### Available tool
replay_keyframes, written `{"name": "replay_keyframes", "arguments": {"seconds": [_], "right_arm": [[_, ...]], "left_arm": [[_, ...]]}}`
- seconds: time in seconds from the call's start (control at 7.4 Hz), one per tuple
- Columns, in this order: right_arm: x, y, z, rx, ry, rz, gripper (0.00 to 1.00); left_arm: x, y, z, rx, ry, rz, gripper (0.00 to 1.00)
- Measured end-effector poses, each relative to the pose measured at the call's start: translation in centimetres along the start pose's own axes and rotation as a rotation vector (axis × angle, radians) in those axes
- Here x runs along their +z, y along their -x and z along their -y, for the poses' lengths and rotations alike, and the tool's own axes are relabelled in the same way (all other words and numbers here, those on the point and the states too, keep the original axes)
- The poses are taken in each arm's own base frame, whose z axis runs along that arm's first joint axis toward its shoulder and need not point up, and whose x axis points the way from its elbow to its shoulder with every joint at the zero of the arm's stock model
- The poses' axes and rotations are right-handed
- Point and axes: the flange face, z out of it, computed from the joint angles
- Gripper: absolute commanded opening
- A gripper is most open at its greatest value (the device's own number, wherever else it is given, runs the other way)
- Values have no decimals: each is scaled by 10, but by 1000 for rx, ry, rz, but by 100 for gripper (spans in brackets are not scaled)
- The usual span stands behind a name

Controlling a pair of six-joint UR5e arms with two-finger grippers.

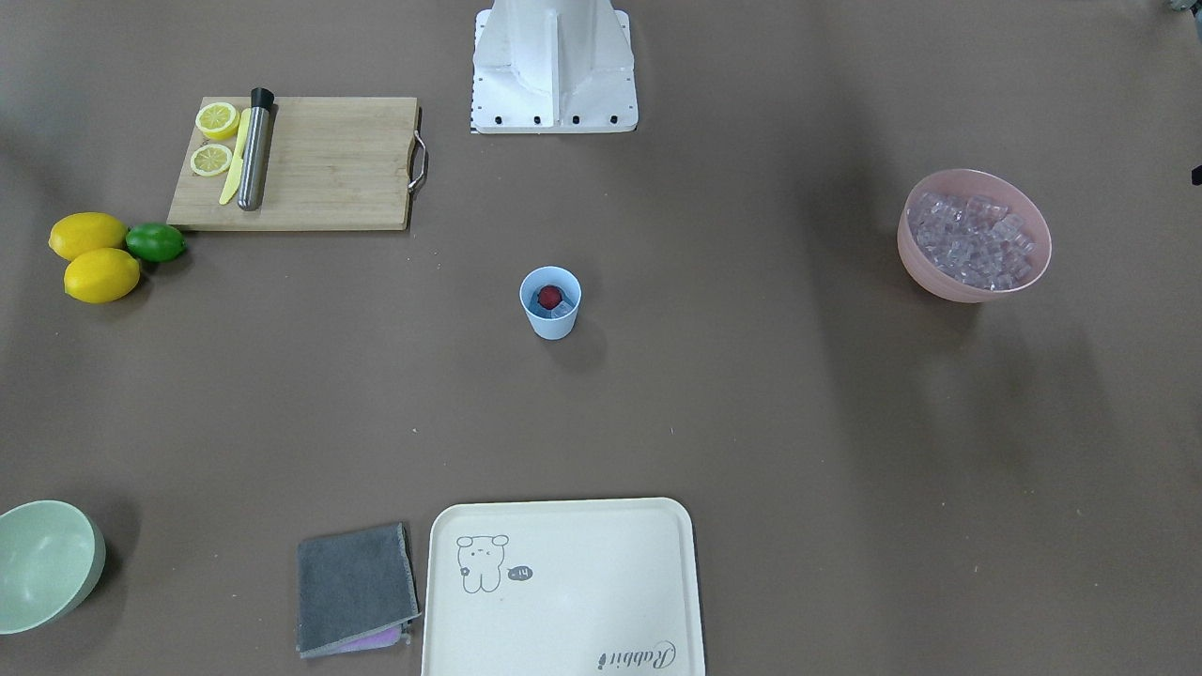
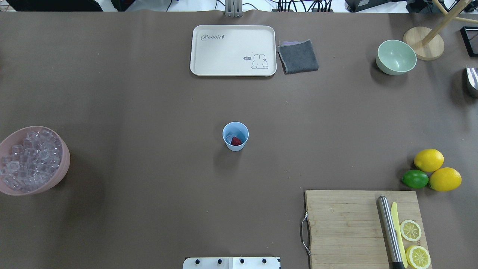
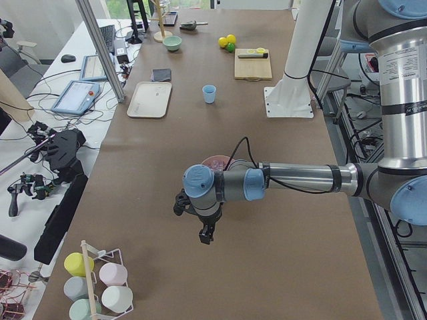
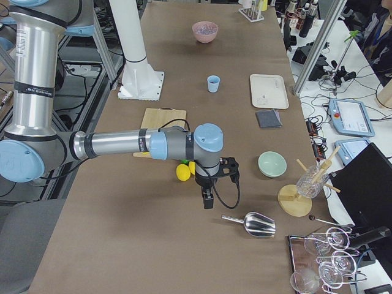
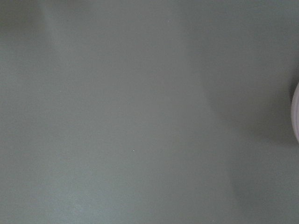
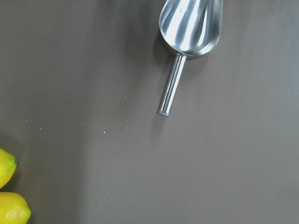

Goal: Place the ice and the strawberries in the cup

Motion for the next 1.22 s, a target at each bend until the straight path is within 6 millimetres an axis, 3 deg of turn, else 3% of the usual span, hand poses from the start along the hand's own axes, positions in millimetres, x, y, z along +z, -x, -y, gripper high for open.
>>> {"name": "replay_keyframes", "arguments": {"seconds": [0.41, 1.22], "right_arm": [[1, -4, -6, 138, 0, 5, 100], [-1, -3, -7, 139, -6, 4, 100]], "left_arm": [[1, 1, 0, -2, 2, -1, 98], [1, 1, -1, -2, 3, -1, 98]]}}
